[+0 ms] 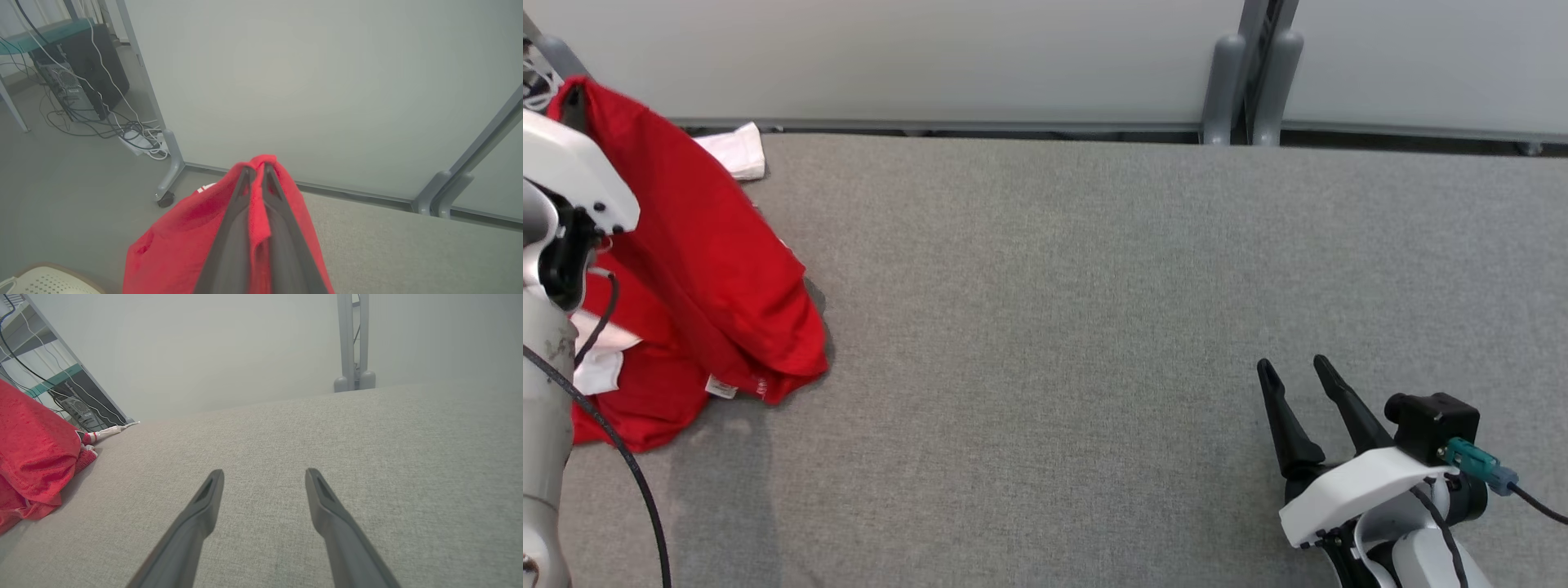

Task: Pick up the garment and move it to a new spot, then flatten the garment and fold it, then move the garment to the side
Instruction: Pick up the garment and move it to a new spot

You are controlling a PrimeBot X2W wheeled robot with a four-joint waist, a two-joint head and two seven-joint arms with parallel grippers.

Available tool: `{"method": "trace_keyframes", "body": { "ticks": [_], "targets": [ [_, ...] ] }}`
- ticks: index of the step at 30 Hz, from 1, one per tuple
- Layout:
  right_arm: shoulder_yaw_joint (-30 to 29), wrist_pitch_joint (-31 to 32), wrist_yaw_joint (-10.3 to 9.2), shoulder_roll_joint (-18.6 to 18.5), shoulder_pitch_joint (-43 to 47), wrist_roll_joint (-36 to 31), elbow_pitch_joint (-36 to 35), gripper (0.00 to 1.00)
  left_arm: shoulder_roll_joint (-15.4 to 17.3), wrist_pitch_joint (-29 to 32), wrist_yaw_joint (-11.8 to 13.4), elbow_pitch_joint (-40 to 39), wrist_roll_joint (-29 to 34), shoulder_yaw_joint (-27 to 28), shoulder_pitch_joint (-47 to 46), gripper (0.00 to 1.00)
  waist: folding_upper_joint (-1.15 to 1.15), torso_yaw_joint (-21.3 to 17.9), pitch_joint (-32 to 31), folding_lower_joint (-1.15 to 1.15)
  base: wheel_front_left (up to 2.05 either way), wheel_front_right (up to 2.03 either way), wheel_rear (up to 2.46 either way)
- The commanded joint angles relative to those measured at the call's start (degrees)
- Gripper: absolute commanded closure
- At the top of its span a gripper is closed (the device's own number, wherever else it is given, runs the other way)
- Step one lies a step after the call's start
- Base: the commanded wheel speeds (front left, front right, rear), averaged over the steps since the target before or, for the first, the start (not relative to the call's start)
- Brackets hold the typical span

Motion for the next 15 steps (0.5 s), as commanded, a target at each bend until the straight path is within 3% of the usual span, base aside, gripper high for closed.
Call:
{"method": "trace_keyframes", "body": {
  "ticks": [1,7,15],
  "targets": [
    [0.03,-0.82,0.13,-0.43,0.77,0.71,0.91,0.0,0.22,0.11,-0.62,-1.56,0.54,-0.57,-1.27,1.0,0.0,1.53,-4.62,0.0,0.0,0.0,0.0],
    [0.57,-3.48,0.13,-0.43,1.88,2.93,5.07,0.0,-1.17,0.78,-2.58,-10.66,0.27,-2.58,-3.56,1.0,0.0,0.31,-10.48,0.0,0.0,0.0,0.0],
    [1.04,-4.56,0.12,-0.43,2.74,3.28,7.72,0.0,-4.74,2.54,-2.98,-27.43,-0.75,-5.41,-5.37,1.0,0.0,-6.72,-13.39,0.0,0.0,0.0,0.0]
  ]
}}
